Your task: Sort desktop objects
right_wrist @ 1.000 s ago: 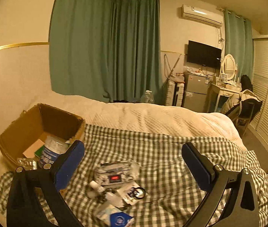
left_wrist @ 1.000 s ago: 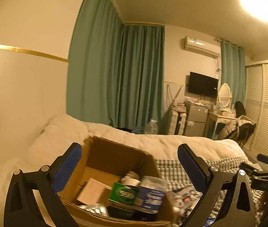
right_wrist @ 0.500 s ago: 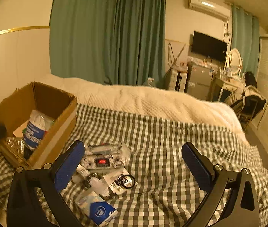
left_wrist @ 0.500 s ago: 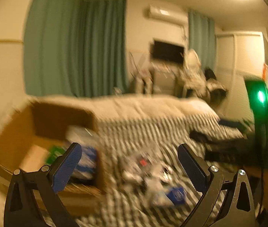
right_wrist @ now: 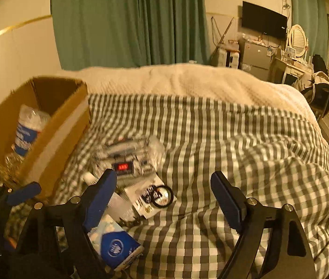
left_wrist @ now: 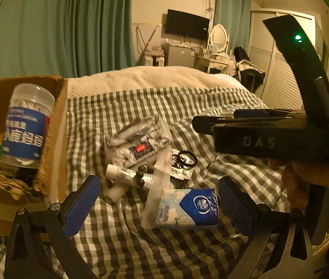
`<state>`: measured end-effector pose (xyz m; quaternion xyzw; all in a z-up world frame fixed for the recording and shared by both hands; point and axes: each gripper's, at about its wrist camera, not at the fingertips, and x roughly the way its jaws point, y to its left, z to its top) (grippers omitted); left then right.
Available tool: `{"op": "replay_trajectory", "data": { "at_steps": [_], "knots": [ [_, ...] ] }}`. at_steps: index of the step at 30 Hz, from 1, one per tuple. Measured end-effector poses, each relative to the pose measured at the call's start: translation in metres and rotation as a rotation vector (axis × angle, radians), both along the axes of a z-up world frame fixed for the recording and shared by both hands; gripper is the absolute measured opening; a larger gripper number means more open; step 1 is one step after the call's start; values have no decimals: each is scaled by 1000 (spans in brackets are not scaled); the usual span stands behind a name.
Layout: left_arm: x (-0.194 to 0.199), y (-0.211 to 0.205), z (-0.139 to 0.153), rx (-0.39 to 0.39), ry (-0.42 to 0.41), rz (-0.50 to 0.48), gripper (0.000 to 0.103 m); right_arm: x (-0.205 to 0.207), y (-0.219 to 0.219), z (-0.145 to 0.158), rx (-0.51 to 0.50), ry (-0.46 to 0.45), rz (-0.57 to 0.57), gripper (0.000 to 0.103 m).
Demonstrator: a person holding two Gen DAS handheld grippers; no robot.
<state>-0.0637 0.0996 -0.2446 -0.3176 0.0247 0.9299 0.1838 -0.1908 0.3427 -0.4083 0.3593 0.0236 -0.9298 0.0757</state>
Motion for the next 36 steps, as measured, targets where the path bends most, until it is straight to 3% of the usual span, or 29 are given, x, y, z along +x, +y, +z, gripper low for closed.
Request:
{"op": "replay_trajectory", "data": {
  "at_steps": [4, 7, 13, 18, 23, 24, 25, 27, 30, 32, 36],
  "knots": [
    [-4, 7, -11, -2, -29, -14, 103, -12, -1, -20, -33, -75, 24, 61],
    [-5, 15, -20, -5, -46, -34, 103, -19, -4, -34, -1, -108, 7, 61],
    [-12, 32, -42, -103, -96, -63, 103, -33, -6, -58, 6, -184, 11, 61],
    [-17, 30, -51, -53, -130, -81, 101, -43, -5, -76, 20, -232, -13, 61],
    [-13, 32, -46, -30, -108, -116, 69, -48, -4, -80, 3, -234, -23, 60],
    [-11, 33, -45, -30, -103, -124, 65, -48, -3, -80, 2, -230, -25, 54],
    [-11, 35, -45, -33, -99, -132, 60, -48, -2, -80, 3, -228, -32, 39],
    [-8, 37, -46, -53, -82, -130, 56, -50, -1, -80, -2, -233, -41, 20],
    [-5, 35, -45, -44, -84, -127, 50, -49, 2, -81, -14, -236, -44, 15],
    [-5, 33, -43, -47, -75, -115, 34, -47, 2, -79, -14, -228, -48, 5],
    [-9, 26, -41, -28, -84, -100, 24, -41, 8, -72, -37, -203, -42, 5]
  ]
}}
